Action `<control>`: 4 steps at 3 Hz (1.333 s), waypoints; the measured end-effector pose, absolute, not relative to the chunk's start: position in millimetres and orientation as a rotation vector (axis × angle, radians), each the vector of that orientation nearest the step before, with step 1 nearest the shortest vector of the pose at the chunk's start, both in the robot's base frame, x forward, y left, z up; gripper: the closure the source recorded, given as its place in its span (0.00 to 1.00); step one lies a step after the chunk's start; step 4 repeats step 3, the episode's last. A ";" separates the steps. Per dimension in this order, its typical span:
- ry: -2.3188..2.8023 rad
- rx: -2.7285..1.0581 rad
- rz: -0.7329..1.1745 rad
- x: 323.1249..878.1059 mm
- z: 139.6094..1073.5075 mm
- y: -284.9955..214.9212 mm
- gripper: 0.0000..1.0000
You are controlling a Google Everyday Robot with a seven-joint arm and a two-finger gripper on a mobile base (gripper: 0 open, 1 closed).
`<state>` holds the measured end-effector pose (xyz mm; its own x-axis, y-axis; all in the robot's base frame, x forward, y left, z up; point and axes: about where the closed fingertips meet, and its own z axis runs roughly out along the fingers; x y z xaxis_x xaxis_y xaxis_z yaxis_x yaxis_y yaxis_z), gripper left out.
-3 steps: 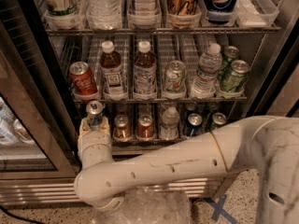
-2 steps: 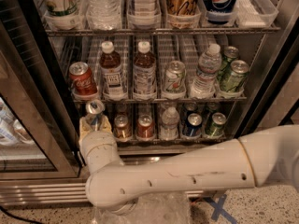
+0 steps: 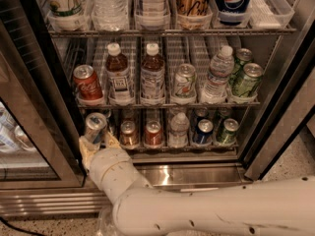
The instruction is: Pick redbull can from bottom shelf of fridge
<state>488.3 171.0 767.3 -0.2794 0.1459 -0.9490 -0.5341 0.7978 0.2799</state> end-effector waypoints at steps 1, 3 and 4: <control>1.741 -0.411 0.776 452.1 768.4 174.4 1.00; 1.759 -0.467 0.799 441.7 762.8 177.3 1.00; 1.759 -0.467 0.799 441.7 762.8 177.3 1.00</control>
Offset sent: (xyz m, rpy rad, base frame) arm -0.0317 0.0027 0.0011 0.0045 0.0123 0.1113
